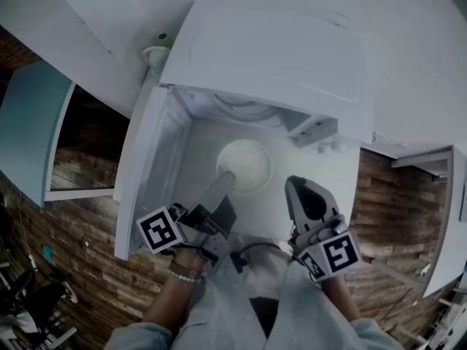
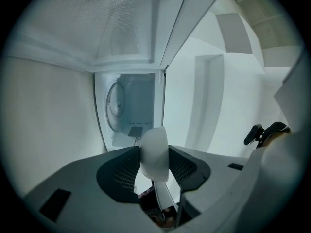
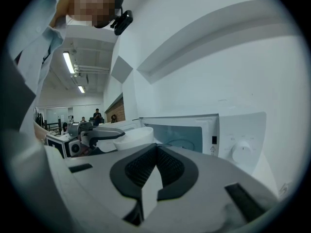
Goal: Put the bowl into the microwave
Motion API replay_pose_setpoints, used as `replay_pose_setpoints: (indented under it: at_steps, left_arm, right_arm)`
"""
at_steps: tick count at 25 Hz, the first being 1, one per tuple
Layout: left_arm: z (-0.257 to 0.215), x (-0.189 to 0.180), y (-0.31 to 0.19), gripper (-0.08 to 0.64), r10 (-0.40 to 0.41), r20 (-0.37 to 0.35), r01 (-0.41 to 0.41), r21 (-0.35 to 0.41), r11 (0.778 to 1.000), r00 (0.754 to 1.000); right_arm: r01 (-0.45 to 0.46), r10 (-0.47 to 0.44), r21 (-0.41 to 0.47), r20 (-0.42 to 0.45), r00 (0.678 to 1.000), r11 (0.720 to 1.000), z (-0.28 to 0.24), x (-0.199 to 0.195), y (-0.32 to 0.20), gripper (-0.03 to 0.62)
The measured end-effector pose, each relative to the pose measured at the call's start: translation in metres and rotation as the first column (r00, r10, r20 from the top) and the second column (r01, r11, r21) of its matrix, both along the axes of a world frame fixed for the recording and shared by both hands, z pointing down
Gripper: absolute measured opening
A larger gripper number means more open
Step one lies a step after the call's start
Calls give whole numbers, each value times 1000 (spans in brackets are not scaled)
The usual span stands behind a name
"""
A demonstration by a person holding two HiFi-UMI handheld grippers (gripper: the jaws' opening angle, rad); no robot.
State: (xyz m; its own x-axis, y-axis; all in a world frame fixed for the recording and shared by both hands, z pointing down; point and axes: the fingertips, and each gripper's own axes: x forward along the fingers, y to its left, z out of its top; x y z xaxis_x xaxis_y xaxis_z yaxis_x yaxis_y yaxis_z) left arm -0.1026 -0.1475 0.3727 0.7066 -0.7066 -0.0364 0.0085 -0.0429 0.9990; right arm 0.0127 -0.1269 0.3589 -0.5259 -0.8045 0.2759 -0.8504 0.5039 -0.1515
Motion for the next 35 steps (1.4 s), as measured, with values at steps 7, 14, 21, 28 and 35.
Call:
replay_pose_setpoints:
  at_steps: [7,14,21,28,35]
  left_arm:
    - [14,4,-20,176,-22,17,22,-12,1000,1000]
    - [31,10,-37,176,-34,29,36,-38,999,999]
    - [46,14,-57,176,-59,47,62,-53,997,997]
    - [63,16,-78,176,-72,88,78,-62,995,994]
    - [76,18,-96,176,-103,95,110,-75,991,990]
  right_arm:
    - [26,-26,26,17,999,999,1,1,-20,-2]
    - [42,-42,5,24,999,999,12,1,-31,-2]
    - [53,-52,-33,25,998,998,22,3,-35,-2]
    - [67,-67,-20,26,997,998,26,4,-40,-3]
    - [68,-67,-40,29,997,997,34,6,-41,-2]
